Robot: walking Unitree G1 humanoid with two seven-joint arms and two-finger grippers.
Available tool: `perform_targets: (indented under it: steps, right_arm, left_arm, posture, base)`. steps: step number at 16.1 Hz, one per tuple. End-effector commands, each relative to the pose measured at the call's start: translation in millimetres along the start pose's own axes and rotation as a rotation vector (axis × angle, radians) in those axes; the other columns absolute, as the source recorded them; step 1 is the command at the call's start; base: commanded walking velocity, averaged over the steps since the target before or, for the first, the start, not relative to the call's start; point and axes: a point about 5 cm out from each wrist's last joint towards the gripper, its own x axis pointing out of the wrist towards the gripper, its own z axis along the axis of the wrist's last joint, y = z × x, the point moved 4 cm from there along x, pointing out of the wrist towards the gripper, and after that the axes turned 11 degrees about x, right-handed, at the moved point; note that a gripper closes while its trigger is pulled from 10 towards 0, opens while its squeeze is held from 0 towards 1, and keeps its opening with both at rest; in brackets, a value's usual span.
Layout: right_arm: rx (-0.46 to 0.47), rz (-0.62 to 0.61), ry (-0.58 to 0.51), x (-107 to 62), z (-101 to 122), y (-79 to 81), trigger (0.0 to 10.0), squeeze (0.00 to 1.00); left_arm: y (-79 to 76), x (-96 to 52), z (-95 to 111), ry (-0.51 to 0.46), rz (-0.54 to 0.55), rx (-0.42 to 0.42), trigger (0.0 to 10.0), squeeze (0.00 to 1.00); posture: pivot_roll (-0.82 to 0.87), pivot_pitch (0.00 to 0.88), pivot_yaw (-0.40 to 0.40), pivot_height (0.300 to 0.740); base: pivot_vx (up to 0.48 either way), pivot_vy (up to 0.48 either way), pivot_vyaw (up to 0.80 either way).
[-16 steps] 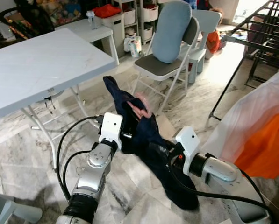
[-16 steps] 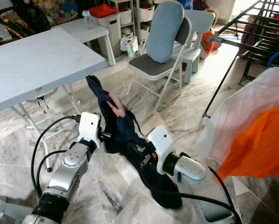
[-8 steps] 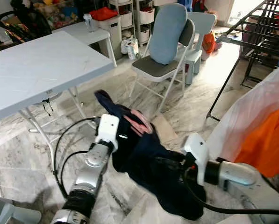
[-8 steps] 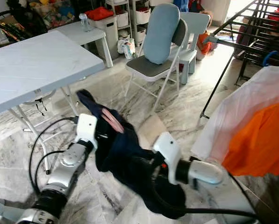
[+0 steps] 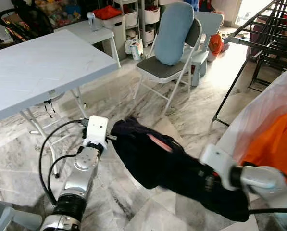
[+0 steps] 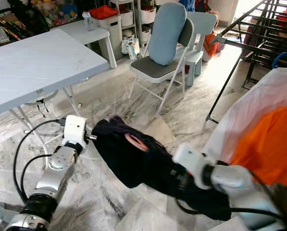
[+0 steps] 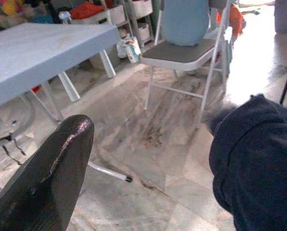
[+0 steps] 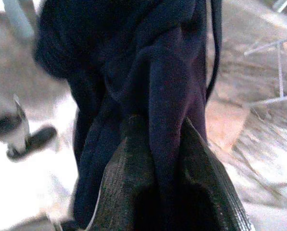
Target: Hang hanger
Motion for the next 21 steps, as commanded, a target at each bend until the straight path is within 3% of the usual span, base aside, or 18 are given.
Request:
perform_targets:
  steps: [1,4,5,8,12,14,16,17,19,21]
  right_arm:
    - [-0.049,0.012,0.01,-14.8,-3.0,-8.1,10.0,0.0]
    - [-0.081,0.071,0.03,-41.2,-6.5,-13.4,10.0,0.0]
    - [-0.075,0.099,0.026,-59.6,-2.5,-18.6,10.0,0.0]
    - [-0.041,0.111,-0.018,-84.3,8.6,-30.2,10.0,0.0]
    - [0.035,0.202,-0.206,-115.6,47.7,-28.9,10.0,0.0]
    - [0.054,0.273,-0.233,-123.2,54.4,-20.5,10.0,0.0]
    - [0.031,0.358,-0.187,-127.1,52.0,-5.5,10.0,0.0]
    - [-0.002,0.344,-0.078,-128.2,36.0,-5.5,10.0,0.0]
    - [-0.101,0.215,0.194,-123.7,-10.1,-22.1,10.0,0.0]
    - [-0.143,0.251,0.263,-115.6,-24.1,-10.5,10.0,0.0]
  left_arm:
    - [16.0,3.4,1.9,-0.003,0.052,0.009,10.0,0.0]
    - [18.0,6.0,2.4,0.001,0.055,0.009,10.0,0.0]
    - [18.5,6.4,1.5,0.005,0.053,0.007,10.0,0.0]
    - [16.6,7.2,-2.1,0.02,0.036,0.003,10.0,0.0]
    - [9.2,6.9,-8.7,0.043,-0.012,-0.004,10.0,0.0]
    - [6.9,7.2,-10.6,0.053,-0.027,-0.009,10.0,0.0]
    - [10.7,8.1,-11.2,0.058,-0.012,-0.026,10.0,0.0]
    - [15.7,9.6,-8.2,0.049,0.003,-0.036,10.0,0.0]
    - [19.1,11.9,-3.5,0.032,0.01,-0.044,10.0,0.0]
    - [13.6,13.2,-0.1,0.021,0.002,-0.064,10.0,0.0]
  posture:
    - [-0.19,0.0,0.051,0.74]
    - [-0.2,0.0,0.053,0.74]
    - [-0.21,0.0,0.056,0.74]
    - [-0.21,0.0,0.057,0.74]
    - [-0.22,0.0,0.063,0.74]
    - [-0.22,0.0,0.065,0.74]
    - [-0.22,0.0,0.066,0.74]
    - [-0.22,0.0,0.065,0.74]
    - [-0.23,0.0,0.066,0.74]
    - [-0.23,0.0,0.066,0.74]
  base:
    - [0.0,0.0,0.0]
    - [0.0,0.0,0.0]
    - [0.0,0.0,0.0]
    - [0.0,0.0,0.0]
    - [0.0,0.0,0.0]
    - [0.0,0.0,0.0]
    - [0.0,0.0,0.0]
    - [0.0,0.0,0.0]
    - [0.0,0.0,0.0]
    - [0.0,0.0,0.0]
